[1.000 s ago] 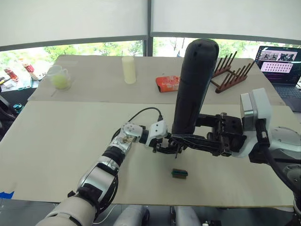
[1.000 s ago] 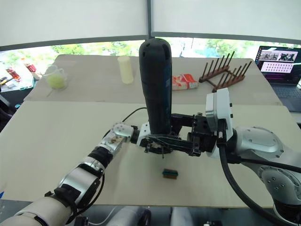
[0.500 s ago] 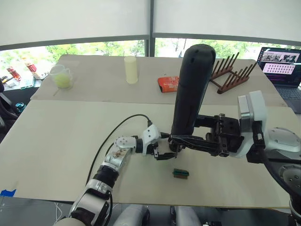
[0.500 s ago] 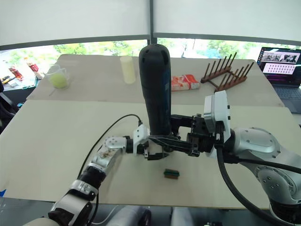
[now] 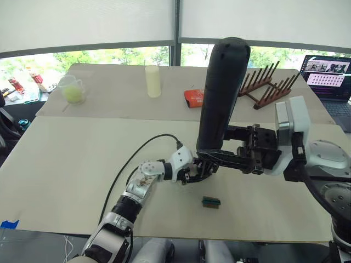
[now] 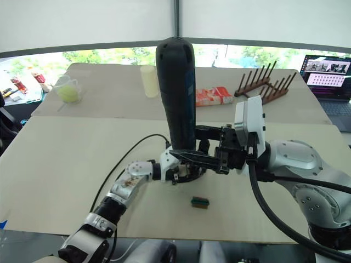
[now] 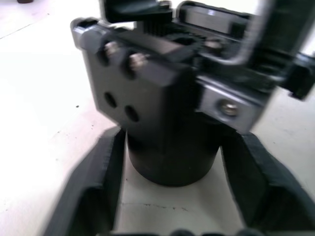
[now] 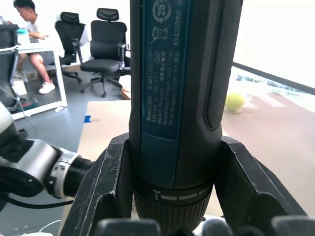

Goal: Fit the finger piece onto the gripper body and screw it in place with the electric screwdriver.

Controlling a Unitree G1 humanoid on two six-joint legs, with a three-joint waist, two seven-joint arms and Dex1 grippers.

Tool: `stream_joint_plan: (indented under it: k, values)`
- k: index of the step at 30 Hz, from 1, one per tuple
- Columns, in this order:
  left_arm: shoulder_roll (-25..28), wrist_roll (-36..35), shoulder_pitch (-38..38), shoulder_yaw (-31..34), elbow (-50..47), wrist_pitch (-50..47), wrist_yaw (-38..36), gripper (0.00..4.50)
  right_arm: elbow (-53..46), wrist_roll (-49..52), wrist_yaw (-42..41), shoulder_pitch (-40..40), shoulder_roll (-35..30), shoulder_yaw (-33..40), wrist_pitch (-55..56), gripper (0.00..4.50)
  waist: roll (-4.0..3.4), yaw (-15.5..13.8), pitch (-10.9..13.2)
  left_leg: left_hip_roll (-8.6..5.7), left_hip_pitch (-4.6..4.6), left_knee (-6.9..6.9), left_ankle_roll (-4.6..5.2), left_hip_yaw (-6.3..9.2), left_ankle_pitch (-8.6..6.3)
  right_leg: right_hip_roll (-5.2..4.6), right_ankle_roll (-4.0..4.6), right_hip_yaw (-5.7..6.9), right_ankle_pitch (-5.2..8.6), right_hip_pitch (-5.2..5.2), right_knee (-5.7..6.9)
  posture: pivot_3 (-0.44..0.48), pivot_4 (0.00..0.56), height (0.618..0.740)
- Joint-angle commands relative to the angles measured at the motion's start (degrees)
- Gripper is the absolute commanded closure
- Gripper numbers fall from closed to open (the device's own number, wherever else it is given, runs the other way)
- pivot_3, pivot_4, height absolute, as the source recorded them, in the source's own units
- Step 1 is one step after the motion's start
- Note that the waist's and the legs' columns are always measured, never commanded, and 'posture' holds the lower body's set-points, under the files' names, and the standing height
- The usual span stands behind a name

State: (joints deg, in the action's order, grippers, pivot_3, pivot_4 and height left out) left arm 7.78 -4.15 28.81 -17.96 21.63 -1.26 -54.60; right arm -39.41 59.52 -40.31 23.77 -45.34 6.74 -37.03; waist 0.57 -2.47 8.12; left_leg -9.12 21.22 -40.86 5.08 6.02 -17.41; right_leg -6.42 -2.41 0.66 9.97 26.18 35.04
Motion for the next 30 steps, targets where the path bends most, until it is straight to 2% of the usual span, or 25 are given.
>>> stream_joint_plan:
  k: [1,14,30]
  values:
    - [0.1,0.1,-0.1,-0.4,-0.2,1.1,0.0,2.24,0.0,-2.1,1.3,3.3,1.2,-0.3,1.3,2.59,0.00,0.0,0.0,0.01,0.00,0.00,0.00,0.00,0.00,0.00,0.00,0.00,0.00,0.00,0.00,0.000,0.150,0.740]
    - [0.5,-0.3,-1.3,-0.6,-1.7,1.4,0.0,2.24,2.2,-10.6,0.0,6.0,3.9,-4.0,2.0,2.59,-0.01,0.2,0.0,0.01,0.00,0.01,0.00,0.00,0.00,0.04,0.00,0.01,0.00,0.04,0.02,0.000,0.150,0.740]
    - [0.8,-0.6,-1.3,-0.4,-2.1,1.4,-0.1,2.24,2.6,-12.5,-2.2,5.1,4.4,-3.8,2.0,2.59,-0.01,0.3,0.0,0.01,0.00,0.02,0.00,0.01,0.00,0.11,0.00,0.01,0.00,0.04,0.02,0.000,0.150,0.740]
